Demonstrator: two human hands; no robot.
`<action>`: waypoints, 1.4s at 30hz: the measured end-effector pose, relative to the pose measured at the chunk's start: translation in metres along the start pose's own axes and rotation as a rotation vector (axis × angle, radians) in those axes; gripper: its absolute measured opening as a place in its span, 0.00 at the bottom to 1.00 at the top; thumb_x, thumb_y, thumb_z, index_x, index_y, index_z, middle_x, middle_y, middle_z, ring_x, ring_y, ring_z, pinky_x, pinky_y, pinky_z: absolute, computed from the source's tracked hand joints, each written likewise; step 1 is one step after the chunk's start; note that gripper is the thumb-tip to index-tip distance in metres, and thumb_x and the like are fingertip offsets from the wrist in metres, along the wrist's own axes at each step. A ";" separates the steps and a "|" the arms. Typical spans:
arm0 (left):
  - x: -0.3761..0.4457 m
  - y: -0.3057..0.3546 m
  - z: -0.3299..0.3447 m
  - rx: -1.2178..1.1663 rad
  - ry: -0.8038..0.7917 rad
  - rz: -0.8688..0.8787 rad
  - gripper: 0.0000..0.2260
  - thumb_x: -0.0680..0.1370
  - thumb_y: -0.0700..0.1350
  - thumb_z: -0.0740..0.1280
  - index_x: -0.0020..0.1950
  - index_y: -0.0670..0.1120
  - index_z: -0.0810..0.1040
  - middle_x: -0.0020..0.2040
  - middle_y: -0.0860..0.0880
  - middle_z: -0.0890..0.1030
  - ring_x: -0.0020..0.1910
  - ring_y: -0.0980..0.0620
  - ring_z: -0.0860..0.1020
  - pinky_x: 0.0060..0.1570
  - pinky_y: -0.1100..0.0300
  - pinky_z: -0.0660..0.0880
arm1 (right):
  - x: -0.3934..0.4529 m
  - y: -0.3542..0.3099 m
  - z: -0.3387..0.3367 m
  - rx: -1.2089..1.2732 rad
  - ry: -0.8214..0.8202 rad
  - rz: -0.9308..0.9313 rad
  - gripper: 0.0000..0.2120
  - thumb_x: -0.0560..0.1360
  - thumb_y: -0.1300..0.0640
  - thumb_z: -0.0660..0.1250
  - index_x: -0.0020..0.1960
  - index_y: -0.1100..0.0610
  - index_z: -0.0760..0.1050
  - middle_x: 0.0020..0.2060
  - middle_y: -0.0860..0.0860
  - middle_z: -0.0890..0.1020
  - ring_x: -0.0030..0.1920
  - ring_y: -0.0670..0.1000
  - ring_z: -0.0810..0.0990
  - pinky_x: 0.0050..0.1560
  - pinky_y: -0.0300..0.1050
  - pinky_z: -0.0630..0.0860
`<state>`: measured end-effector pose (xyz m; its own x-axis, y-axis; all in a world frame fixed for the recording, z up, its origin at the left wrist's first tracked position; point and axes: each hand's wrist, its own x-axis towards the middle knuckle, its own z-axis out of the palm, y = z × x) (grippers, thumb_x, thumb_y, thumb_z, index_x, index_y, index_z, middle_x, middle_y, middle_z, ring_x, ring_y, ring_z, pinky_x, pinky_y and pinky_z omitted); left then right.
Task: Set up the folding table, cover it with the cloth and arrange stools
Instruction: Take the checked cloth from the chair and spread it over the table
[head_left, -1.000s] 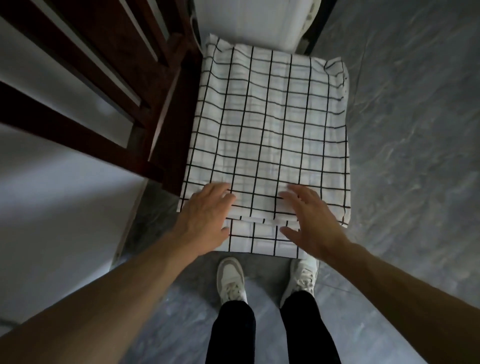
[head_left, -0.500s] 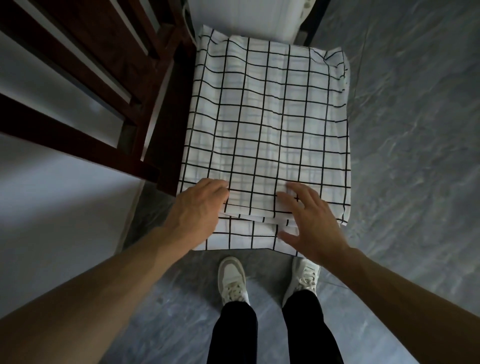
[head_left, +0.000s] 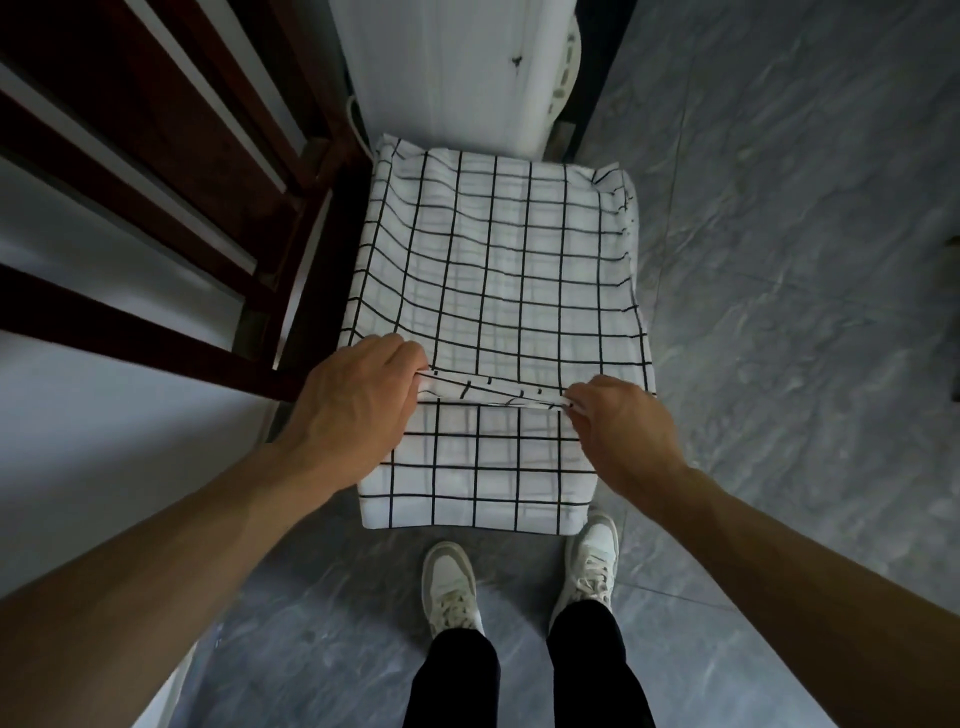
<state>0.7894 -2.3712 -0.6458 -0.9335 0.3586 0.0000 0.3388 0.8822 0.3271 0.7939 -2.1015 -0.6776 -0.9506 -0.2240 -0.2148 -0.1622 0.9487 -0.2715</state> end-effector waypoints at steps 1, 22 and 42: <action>0.003 0.004 -0.012 0.014 0.002 0.009 0.03 0.76 0.39 0.67 0.49 0.43 0.75 0.40 0.48 0.76 0.37 0.50 0.74 0.33 0.53 0.75 | -0.001 -0.001 -0.016 -0.002 0.010 -0.006 0.07 0.78 0.57 0.67 0.42 0.56 0.78 0.34 0.50 0.76 0.32 0.51 0.75 0.31 0.46 0.75; 0.035 0.186 -0.364 0.199 0.085 0.257 0.07 0.82 0.48 0.61 0.54 0.46 0.73 0.49 0.48 0.76 0.46 0.47 0.77 0.43 0.53 0.76 | -0.137 -0.037 -0.415 -0.006 0.254 0.138 0.09 0.79 0.56 0.65 0.42 0.57 0.78 0.36 0.49 0.73 0.38 0.56 0.77 0.38 0.43 0.67; 0.118 0.464 -0.348 0.280 0.135 0.858 0.03 0.81 0.45 0.62 0.48 0.47 0.73 0.42 0.52 0.75 0.37 0.53 0.75 0.34 0.56 0.76 | -0.357 0.146 -0.474 0.009 0.499 0.557 0.03 0.75 0.56 0.71 0.42 0.53 0.80 0.34 0.48 0.79 0.36 0.51 0.77 0.36 0.50 0.77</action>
<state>0.7959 -2.0258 -0.1649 -0.3477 0.9025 0.2541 0.9229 0.3773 -0.0773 0.9844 -1.7775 -0.1958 -0.8989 0.4191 0.1275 0.3787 0.8898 -0.2548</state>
